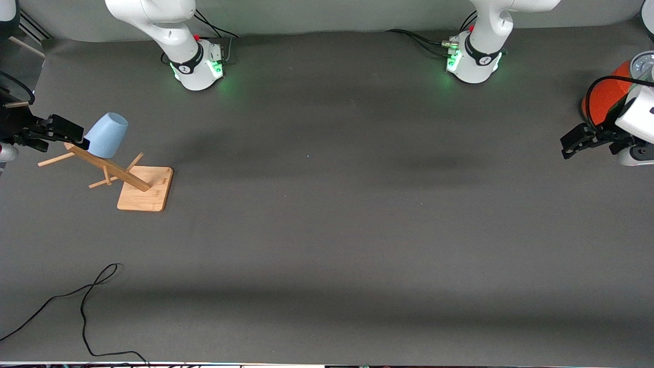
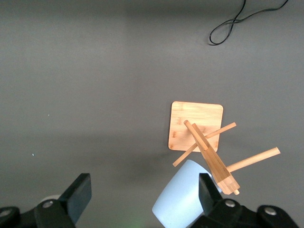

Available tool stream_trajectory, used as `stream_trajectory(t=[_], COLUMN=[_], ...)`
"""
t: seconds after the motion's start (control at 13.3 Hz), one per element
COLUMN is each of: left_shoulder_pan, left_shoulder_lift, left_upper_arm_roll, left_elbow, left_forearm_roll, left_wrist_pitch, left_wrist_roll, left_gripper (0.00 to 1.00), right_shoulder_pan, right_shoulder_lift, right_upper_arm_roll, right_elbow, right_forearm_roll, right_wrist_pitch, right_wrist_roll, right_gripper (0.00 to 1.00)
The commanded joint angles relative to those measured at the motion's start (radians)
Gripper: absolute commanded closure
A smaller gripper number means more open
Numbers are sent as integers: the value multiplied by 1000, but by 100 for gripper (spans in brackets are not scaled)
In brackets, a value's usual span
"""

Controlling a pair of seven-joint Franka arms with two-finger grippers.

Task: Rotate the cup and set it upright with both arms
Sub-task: 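Move the right gripper toward the blue cup on the wooden stand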

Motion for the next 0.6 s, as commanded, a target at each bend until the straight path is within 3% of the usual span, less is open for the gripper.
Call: stream_trajectory(t=[0.0, 0.38, 0.53], left_shoulder_pan=[-1, 0, 0], left_shoulder_lift=[-24, -24, -24], left_upper_arm_roll=[-2, -2, -2], left_elbow=[-19, -21, -21], left_forearm_roll=[-2, -2, -2], left_wrist_pitch=[7, 7, 5], left_wrist_roll=[3, 3, 3], left_gripper=[0, 0, 0], right_shoulder_pan=[-3, -3, -3], right_shoulder_lift=[-9, -11, -116], right_upper_arm_roll=[4, 4, 4], right_elbow=[4, -2, -123], right_forearm_roll=[-15, -17, -17], right_wrist_pitch=[2, -4, 33], right_wrist_roll=[7, 10, 10], right_gripper=[0, 0, 0])
